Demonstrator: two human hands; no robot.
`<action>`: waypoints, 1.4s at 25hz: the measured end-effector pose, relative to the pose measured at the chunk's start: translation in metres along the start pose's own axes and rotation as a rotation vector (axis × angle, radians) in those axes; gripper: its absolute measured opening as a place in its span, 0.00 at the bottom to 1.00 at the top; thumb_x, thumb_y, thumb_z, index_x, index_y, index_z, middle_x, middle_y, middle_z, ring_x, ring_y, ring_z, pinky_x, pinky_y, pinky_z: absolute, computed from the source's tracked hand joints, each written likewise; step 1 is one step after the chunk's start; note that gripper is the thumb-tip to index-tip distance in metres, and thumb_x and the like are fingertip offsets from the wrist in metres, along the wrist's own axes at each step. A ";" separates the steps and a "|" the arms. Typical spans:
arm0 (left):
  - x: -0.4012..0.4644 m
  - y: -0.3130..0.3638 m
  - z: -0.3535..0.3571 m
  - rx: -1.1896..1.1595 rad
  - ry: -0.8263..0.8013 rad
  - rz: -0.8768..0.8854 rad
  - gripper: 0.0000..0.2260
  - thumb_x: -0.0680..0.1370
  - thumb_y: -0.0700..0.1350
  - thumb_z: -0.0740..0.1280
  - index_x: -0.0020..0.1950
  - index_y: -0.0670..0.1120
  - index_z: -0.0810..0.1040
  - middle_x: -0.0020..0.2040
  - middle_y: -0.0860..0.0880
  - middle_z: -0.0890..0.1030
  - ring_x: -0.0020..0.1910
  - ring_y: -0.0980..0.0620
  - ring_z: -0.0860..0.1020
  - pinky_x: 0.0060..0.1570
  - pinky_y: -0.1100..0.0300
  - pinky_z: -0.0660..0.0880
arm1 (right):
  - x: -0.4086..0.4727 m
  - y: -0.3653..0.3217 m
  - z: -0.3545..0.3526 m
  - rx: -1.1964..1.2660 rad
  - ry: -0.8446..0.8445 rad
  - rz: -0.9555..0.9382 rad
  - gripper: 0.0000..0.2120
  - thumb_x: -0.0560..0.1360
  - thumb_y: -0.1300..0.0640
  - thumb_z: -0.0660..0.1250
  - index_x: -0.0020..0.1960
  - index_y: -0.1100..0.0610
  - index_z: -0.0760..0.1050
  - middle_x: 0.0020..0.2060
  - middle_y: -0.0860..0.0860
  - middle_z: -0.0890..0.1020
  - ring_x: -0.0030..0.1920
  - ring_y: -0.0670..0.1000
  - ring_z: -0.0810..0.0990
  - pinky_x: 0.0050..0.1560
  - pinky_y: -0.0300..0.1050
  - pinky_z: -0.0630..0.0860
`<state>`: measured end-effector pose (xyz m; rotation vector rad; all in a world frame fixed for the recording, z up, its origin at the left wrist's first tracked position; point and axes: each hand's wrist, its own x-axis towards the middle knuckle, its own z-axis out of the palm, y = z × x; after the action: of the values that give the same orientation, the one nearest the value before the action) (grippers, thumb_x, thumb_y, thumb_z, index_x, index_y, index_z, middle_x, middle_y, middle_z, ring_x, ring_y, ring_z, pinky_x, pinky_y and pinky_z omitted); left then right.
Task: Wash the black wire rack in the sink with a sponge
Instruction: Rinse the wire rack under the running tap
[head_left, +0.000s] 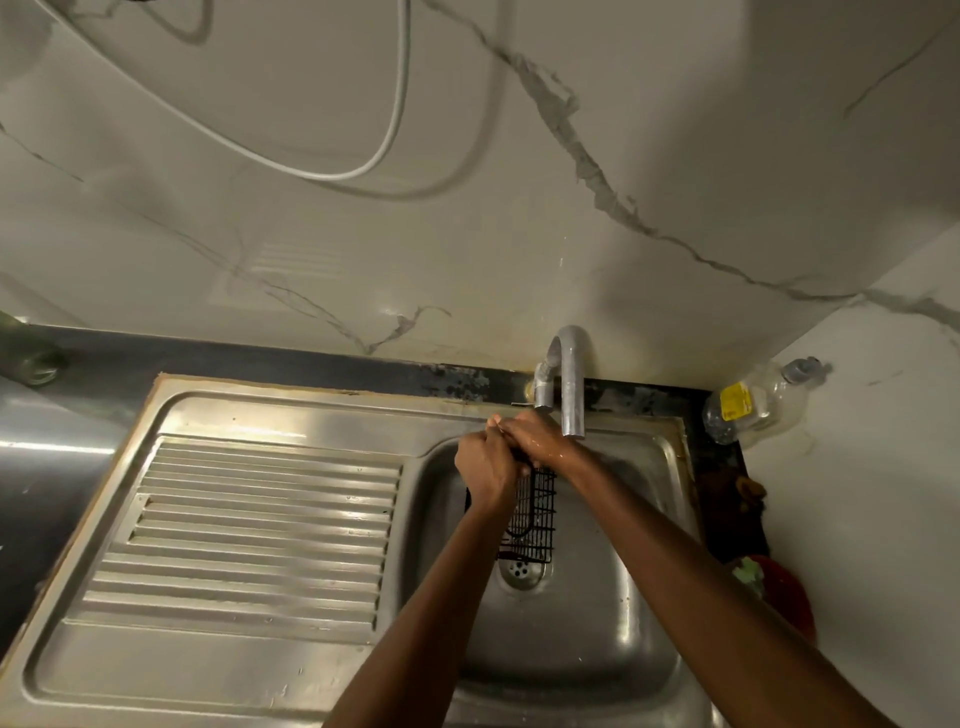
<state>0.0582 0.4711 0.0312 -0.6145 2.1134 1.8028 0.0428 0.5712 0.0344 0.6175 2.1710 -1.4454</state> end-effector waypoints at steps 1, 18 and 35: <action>0.000 0.001 0.003 0.001 0.008 0.010 0.20 0.86 0.48 0.61 0.38 0.43 0.81 0.35 0.43 0.84 0.37 0.46 0.85 0.42 0.49 0.85 | 0.000 0.007 -0.001 0.043 0.048 -0.011 0.22 0.83 0.43 0.61 0.39 0.57 0.76 0.24 0.48 0.79 0.24 0.43 0.78 0.26 0.36 0.72; -0.015 0.001 0.005 0.149 -0.087 0.120 0.21 0.85 0.47 0.63 0.32 0.46 0.75 0.30 0.49 0.78 0.29 0.54 0.75 0.34 0.58 0.78 | -0.054 0.067 0.017 -0.241 0.503 -0.451 0.14 0.85 0.54 0.60 0.61 0.57 0.82 0.53 0.51 0.86 0.52 0.46 0.83 0.53 0.35 0.77; -0.010 -0.011 -0.039 0.059 -0.117 0.121 0.16 0.81 0.48 0.68 0.37 0.42 0.82 0.30 0.46 0.82 0.26 0.48 0.79 0.28 0.53 0.79 | 0.056 0.059 0.020 -0.104 -0.180 0.285 0.31 0.70 0.25 0.56 0.54 0.48 0.80 0.59 0.56 0.80 0.61 0.55 0.77 0.73 0.61 0.67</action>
<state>0.0742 0.4326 0.0336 -0.3646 2.1579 1.7839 0.0361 0.5798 -0.0483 0.6987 1.9163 -1.1831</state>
